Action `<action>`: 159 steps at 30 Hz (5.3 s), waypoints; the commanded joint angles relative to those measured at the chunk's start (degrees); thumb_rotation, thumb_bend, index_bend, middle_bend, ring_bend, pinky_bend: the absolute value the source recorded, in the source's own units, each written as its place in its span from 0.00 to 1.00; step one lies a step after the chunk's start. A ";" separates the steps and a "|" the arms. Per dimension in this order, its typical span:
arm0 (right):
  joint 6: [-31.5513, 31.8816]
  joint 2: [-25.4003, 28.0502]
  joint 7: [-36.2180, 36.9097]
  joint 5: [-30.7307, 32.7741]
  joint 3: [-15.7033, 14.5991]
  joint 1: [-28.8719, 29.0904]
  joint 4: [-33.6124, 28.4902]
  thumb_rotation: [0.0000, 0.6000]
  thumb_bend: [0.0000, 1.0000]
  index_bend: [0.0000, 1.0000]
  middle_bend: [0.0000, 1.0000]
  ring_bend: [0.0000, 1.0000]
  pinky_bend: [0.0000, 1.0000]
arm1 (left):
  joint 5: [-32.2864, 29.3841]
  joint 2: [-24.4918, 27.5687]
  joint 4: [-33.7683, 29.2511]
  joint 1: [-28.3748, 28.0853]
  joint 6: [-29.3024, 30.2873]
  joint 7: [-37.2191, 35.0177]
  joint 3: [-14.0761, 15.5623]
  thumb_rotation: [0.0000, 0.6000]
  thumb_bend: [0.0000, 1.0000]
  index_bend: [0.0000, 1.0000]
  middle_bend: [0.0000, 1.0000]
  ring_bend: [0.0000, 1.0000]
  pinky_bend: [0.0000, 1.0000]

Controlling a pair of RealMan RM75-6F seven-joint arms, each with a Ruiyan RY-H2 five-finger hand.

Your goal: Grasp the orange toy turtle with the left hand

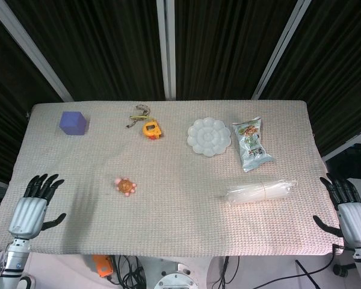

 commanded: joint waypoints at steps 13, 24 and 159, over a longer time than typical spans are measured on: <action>0.25 0.33 -0.57 0.35 0.40 0.04 -0.84 1.00 0.14 0.00 0.00 0.00 0.00 | 0.69 0.36 -0.53 -0.62 -0.49 -0.29 -0.08 1.00 0.16 0.16 0.08 0.00 0.02; -0.56 1.16 -3.47 0.63 0.73 0.65 -2.97 1.00 0.15 0.00 0.00 0.00 0.00 | 2.52 -1.13 -1.72 -11.17 -11.70 0.18 -3.78 1.00 0.17 0.19 0.12 0.00 0.03; -1.96 1.11 1.73 2.16 0.68 0.81 1.15 1.00 0.15 0.00 0.00 0.00 0.00 | -10.70 -14.96 9.51 -24.73 -27.19 1.87 -1.35 1.00 0.20 0.15 0.07 0.00 0.09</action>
